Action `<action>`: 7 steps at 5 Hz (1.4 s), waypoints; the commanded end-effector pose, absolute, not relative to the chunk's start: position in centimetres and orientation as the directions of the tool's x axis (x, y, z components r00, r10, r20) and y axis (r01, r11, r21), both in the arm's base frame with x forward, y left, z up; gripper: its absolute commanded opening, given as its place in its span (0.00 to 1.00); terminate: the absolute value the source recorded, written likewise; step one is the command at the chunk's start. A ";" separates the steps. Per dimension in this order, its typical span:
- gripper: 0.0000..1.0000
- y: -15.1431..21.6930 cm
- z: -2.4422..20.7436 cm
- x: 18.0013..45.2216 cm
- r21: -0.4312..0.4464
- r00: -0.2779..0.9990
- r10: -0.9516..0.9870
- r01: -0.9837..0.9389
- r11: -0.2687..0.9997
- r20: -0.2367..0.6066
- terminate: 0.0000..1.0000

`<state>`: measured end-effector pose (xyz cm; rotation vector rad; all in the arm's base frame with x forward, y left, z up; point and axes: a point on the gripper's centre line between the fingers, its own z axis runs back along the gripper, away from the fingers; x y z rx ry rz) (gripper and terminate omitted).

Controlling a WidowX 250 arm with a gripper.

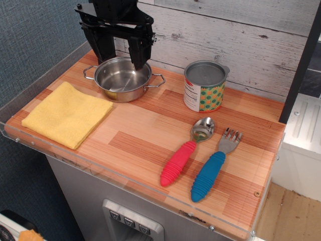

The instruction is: Push the yellow cloth to the left of the red spoon

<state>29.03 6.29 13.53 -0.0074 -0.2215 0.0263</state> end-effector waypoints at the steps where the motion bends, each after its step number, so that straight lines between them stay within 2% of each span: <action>1: 1.00 6.3 13.5 29.0 -0.010 0.975 0.027 -0.025 1.000 0.220 0.00; 3: 1.00 8.8 10.8 27.4 0.039 0.980 0.068 -0.076 0.996 0.186 0.00; 4: 1.00 11.2 8.5 27.2 0.055 0.982 0.123 -0.132 0.990 0.144 0.00; 6: 1.00 15.4 5.2 28.0 0.099 0.979 0.153 -0.167 0.981 0.136 0.00; 7: 0.00 16.7 4.9 27.7 0.113 0.984 0.125 -0.139 0.984 0.129 0.00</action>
